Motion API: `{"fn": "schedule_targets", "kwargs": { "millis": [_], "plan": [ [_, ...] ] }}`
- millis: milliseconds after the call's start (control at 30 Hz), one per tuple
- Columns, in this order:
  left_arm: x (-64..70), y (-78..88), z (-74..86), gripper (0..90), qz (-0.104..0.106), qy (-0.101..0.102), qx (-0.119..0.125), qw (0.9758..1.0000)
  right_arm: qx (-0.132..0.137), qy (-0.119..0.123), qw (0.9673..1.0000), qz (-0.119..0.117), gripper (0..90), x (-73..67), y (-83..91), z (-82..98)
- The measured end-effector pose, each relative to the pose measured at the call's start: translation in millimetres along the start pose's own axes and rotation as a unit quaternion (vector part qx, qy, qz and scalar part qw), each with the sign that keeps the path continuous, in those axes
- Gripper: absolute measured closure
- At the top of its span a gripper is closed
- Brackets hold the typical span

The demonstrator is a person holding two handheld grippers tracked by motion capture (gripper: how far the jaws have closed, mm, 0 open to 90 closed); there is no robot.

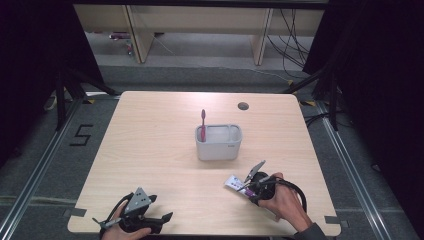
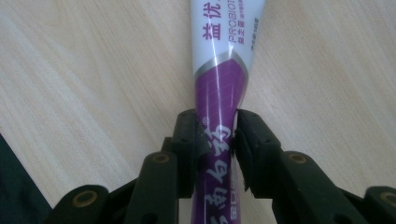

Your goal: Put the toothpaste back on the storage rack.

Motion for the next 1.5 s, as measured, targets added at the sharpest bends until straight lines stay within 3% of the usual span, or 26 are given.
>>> {"fn": "schedule_targets", "kwargs": {
  "millis": [167,200,233,400,567,600,767,800,867,900,1033,1133,1167,1200,1267,1333,1367,1400,1500],
  "plan": [
    [0.3,-0.4,0.1,18.7,0.001,-0.001,0.0,1.0,-0.008,0.002,1.0,0.0,71.0,1.0,-0.5,-0.4],
    [1.7,-1.9,-1.3,18.8,0.001,0.007,0.007,0.9999,-0.008,0.003,1.0,0.001,71.0,1.0,-0.6,-0.5],
    [0.4,-0.5,0.2,18.8,0.002,-0.004,-0.002,1.0,-0.009,0.004,1.0,-0.001,71.0,1.1,-1.2,-0.5],
    [-0.3,-0.5,0.2,18.8,0.0,-0.001,-0.001,1.0,-0.011,0.007,0.9999,-0.001,71.9,3.0,-2.7,-0.9],
    [1.2,-1.9,-1.1,18.8,0.001,0.006,0.007,1.0,-0.018,-0.004,0.9998,-0.003,72.6,2.9,-3.7,0.2],
    [1.2,-2.0,-1.0,18.8,0.0,0.006,0.007,1.0,-0.017,0.006,0.9998,-0.005,72.6,4.8,-5.2,-0.3],
    [1.3,-1.9,-1.1,18.8,0.001,0.006,0.007,1.0,-0.023,0.009,0.9997,-0.003,73.2,5.0,-8.9,-0.6],
    [-0.1,-0.8,0.5,18.7,0.001,-0.003,-0.001,1.0,-0.027,0.001,0.9996,-0.003,73.5,4.5,-9.5,-0.6],
    [-1.0,-1.7,0.8,18.8,-0.001,-0.004,-0.001,1.0,-0.027,0.011,0.9996,-0.004,73.6,6.2,-9.8,-1.2],
    [1.5,-3.3,-1.0,18.8,0.001,0.008,0.01,0.9999,-0.031,0.007,0.9995,-0.002,73.7,6.1,-9.1,-0.5],
    [0.8,-2.4,1.1,18.8,0.0,0.0,-0.001,1.0,-0.028,0.012,0.9995,-0.007,73.8,6.6,-10.5,-2.0],
    [2.8,-3.6,-0.1,18.8,0.001,0.009,0.007,0.9999,-0.032,0.014,0.9993,-0.011,74.0,7.5,-10.6,-2.5],
    [-0.3,-2.1,2.1,18.8,-0.002,-0.004,-0.007,1.0,-0.036,0.01,0.9992,-0.011,74.1,6.9,-10.1,-2.4],
    [0.4,-1.9,2.2,18.8,0.0,-0.004,-0.007,1.0,-0.038,0.006,0.9992,-0.01,74.2,6.6,-10.1,-2.4],
    [2.1,-3.5,-0.1,18.9,0.001,0.008,0.006,1.0,-0.036,0.013,0.9991,-0.015,74.4,7.1,-10.2,-2.9],
    [2.0,-3.5,-0.3,18.9,0.0,0.009,0.007,0.9999,-0.036,0.012,0.9991,-0.018,74.5,7.6,-10.3,-2.9],
    [0.7,-2.3,1.0,18.9,0.001,0.0,-0.001,1.0,-0.035,0.007,0.9992,-0.017,74.6,6.8,-9.8,-3.2],
    [2.1,-3.4,-0.5,19.0,0.001,0.008,0.008,0.9999,-0.032,0.008,0.9993,-0.016,74.7,6.6,-9.8,-3.2],
    [1.4,-3.1,-0.7,19.2,0.0,0.007,0.008,0.9999,-0.027,0.014,0.9994,-0.016,74.9,8.0,-9.6,-4.0]
  ]
}}
Point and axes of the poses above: each handheld gripper's, and its own axes: y roughly backward along the jaws, z roughly out of its underside, x roughly to its right, the point moved 10 cm from there along -y, roughly forward along the jaws, and after that the axes turned 3 degrees about x, right-handed, at the moved point
